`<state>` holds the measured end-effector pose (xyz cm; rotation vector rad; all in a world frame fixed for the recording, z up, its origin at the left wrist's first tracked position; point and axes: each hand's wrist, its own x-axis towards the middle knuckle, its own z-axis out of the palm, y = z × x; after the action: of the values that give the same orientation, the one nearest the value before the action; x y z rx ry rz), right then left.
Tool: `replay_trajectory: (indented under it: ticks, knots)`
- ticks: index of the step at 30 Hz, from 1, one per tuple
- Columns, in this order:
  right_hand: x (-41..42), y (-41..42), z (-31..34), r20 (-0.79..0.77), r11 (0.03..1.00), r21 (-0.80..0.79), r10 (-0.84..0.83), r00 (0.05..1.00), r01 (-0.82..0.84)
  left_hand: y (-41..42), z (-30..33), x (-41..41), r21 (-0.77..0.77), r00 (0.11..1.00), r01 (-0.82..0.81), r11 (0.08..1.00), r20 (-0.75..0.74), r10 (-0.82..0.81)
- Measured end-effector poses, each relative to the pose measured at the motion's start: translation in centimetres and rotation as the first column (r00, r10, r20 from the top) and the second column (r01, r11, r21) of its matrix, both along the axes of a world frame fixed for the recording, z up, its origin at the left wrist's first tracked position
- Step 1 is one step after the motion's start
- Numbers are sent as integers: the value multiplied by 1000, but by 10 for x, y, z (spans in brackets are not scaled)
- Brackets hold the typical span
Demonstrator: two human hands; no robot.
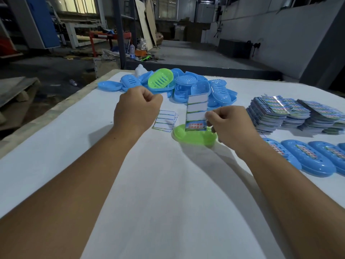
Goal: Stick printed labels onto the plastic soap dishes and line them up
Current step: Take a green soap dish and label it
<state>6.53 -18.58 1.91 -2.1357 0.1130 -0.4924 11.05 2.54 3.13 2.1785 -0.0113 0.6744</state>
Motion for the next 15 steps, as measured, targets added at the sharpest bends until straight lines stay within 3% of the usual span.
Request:
replay_trajectory:
  ticks: [3, 9, 12, 15]
  knots:
    - [-2, 25, -1, -74, 984, 142, 118, 990, -107, 4, 6, -3, -55, 998, -33, 998, 45, 35]
    - [0, 73, 0, -175, 934, 275, 284, 943, -230, 5, 13, -10, -58, 990, -46, 997, 133, 53]
    - [-1, 77, -5, -219, 949, 236, 263, 940, -210, 2, 10, -9, -19, 993, -48, 999, 109, 50]
    - [0, 64, -1, -98, 969, 197, 173, 980, -152, -4, 3, -10, 76, 998, -34, 997, 60, 29]
